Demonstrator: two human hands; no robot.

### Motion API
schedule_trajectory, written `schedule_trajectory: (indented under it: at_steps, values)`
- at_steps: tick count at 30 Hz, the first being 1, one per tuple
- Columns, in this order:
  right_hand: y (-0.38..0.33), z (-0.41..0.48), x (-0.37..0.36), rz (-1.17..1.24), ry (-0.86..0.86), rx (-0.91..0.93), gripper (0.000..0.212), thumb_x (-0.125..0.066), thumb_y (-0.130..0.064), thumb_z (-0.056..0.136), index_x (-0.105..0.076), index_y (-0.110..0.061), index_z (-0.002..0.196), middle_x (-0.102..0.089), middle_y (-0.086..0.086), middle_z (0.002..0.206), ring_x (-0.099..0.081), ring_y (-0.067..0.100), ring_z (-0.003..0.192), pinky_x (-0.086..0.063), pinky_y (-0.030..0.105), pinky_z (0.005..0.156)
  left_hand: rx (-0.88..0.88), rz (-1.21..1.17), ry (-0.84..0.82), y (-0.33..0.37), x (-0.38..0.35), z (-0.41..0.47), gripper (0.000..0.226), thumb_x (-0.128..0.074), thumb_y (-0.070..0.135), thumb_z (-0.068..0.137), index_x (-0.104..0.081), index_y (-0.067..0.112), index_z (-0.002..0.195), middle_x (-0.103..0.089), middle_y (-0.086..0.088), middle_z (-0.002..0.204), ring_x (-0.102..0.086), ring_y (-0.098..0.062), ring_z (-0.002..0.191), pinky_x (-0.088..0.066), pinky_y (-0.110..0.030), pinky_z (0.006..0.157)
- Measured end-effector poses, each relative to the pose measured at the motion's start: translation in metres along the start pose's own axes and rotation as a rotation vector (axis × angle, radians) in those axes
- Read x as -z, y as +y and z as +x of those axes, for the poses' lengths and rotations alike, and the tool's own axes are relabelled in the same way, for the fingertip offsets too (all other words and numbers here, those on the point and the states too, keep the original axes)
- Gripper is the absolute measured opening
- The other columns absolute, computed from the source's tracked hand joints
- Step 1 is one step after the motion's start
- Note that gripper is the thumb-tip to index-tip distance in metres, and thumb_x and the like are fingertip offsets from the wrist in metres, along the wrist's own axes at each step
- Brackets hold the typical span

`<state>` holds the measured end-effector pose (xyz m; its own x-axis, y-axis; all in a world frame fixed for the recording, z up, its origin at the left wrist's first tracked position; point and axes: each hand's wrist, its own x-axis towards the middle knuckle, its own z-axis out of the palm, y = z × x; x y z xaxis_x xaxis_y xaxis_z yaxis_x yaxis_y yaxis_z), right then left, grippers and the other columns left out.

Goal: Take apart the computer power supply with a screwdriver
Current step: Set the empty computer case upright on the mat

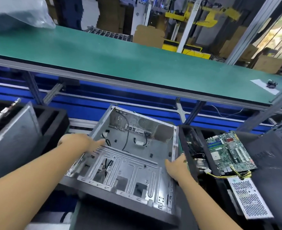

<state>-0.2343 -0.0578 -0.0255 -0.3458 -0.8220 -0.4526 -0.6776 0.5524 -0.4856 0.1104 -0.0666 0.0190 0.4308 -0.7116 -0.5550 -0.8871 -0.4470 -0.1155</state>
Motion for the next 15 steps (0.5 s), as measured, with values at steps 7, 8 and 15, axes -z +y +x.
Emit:
schedule_trajectory:
  at_steps: [7, 8, 15]
  values:
    - [0.001, -0.021, -0.015, 0.096, 0.106, 0.092, 0.075, -0.049, -0.010, 0.093, -0.005, -0.021, 0.153, -0.057, 0.017, 0.121, -0.061, 0.036, 0.096, -0.052, 0.045, 0.080, -0.102, -0.568, 0.220, 0.015, -0.023, 0.031, 0.034, -0.051, 0.038, 0.094, -0.057, 0.008, 0.110, -0.062, -0.009, 0.086, -0.062, -0.026, 0.075, -0.046, -0.033, 0.064]
    - [0.002, -0.021, -0.015, 0.052, 0.130, 0.111, 0.076, -0.048, -0.008, 0.093, -0.004, -0.021, 0.153, -0.057, 0.017, 0.122, -0.061, 0.036, 0.095, -0.052, 0.043, 0.077, -0.082, -0.585, 0.247, 0.015, -0.027, 0.032, 0.023, -0.050, 0.028, 0.093, -0.057, 0.009, 0.106, -0.060, -0.009, 0.083, -0.060, -0.026, 0.072, -0.042, -0.033, 0.060]
    - [-0.009, 0.013, 0.010, -0.051, 0.133, 0.216, 0.073, -0.046, -0.006, 0.091, -0.014, -0.024, 0.154, -0.059, 0.008, 0.113, -0.057, 0.024, 0.078, -0.042, 0.032, 0.058, 0.030, -0.640, 0.166, 0.022, -0.037, 0.030, 0.019, -0.050, 0.021, 0.091, -0.050, 0.010, 0.106, -0.053, -0.007, 0.083, -0.054, -0.029, 0.083, -0.040, -0.033, 0.068]
